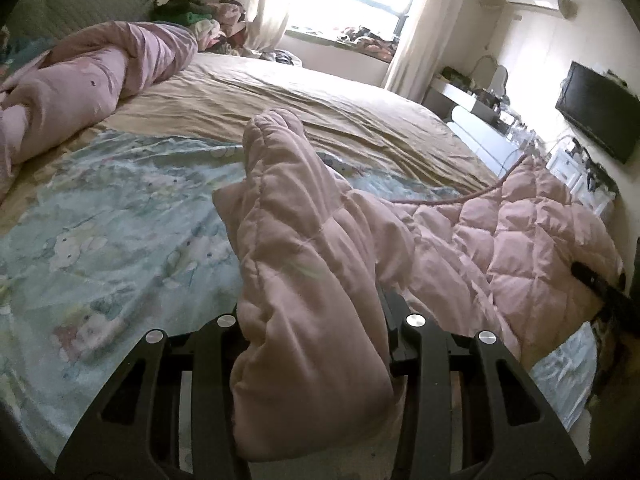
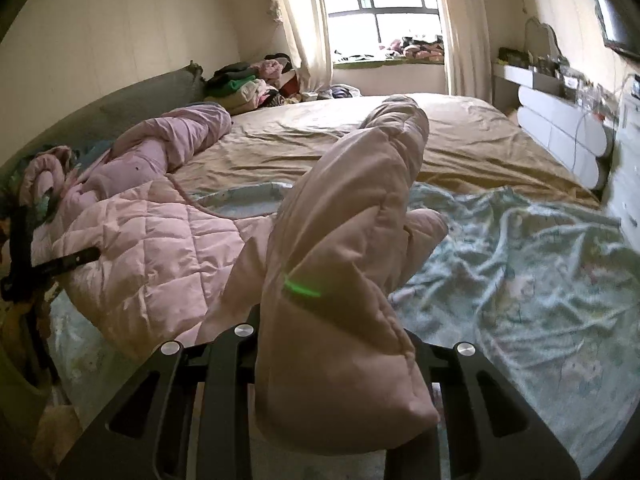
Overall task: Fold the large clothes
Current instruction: 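Fold the lifted comforter side over the bundle with both grippers and release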
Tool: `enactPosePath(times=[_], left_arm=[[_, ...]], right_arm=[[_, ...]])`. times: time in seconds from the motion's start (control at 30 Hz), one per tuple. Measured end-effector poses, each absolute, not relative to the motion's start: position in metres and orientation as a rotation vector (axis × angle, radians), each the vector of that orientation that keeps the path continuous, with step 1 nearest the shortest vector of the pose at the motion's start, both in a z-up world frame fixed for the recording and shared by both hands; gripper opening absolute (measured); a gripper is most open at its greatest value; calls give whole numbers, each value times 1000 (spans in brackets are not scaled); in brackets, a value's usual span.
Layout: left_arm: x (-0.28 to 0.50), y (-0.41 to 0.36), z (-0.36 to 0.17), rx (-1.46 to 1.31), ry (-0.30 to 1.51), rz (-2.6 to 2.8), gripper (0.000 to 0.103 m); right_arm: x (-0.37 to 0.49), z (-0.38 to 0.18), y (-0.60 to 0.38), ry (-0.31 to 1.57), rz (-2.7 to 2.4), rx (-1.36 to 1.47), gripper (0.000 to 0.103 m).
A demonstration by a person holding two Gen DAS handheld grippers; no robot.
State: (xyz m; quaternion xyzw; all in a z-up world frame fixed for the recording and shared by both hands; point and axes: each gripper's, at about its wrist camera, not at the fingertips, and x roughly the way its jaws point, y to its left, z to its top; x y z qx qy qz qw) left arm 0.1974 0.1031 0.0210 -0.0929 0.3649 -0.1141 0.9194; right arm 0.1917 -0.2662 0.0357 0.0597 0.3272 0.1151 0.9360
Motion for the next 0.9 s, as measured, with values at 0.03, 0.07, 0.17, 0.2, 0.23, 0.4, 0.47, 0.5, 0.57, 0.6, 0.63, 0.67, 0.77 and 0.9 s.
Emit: enactPosePath(times=[0.03, 0.07, 0.17, 0.2, 0.23, 0.4, 0.47, 0.5, 0.57, 0.6, 0.63, 0.67, 0.77, 0.9], left_arm=[[194, 104, 17, -187, 754, -228, 32], [192, 105, 13, -186, 757, -222, 32], [191, 110, -2, -188, 780, -198, 33], [191, 112, -5, -188, 785, -192, 33], [191, 115, -11, -191, 796, -183, 33], [189, 125, -37, -201, 837, -146, 39], [187, 127, -45, -205, 847, -136, 43], [187, 127, -46, -202, 848, -129, 45], [185, 126, -51, -180, 853, -108, 51], [184, 126, -52, -170, 853, -97, 57], [184, 127, -54, -165, 854, -87, 61], [183, 128, -54, -162, 852, -72, 65], [175, 125, -49, -119, 845, -42, 70], [160, 120, -35, -70, 817, -20, 81]], right_arm=[[189, 31, -269, 676, 232, 133, 25], [186, 29, -270, 681, 228, 138, 25], [182, 16, -278, 704, 201, 166, 26], [181, 11, -281, 712, 191, 175, 26], [182, 3, -286, 730, 170, 190, 26], [186, -36, -309, 827, 74, 268, 35], [187, -53, -315, 874, 30, 283, 42], [187, -60, -317, 894, 14, 284, 52], [188, -75, -321, 937, -30, 302, 63], [187, -80, -323, 949, -40, 322, 65], [186, -82, -324, 953, -50, 329, 74], [184, -81, -324, 958, -82, 315, 84], [177, -69, -316, 943, -133, 217, 90], [154, -38, -308, 841, -184, 101, 98]])
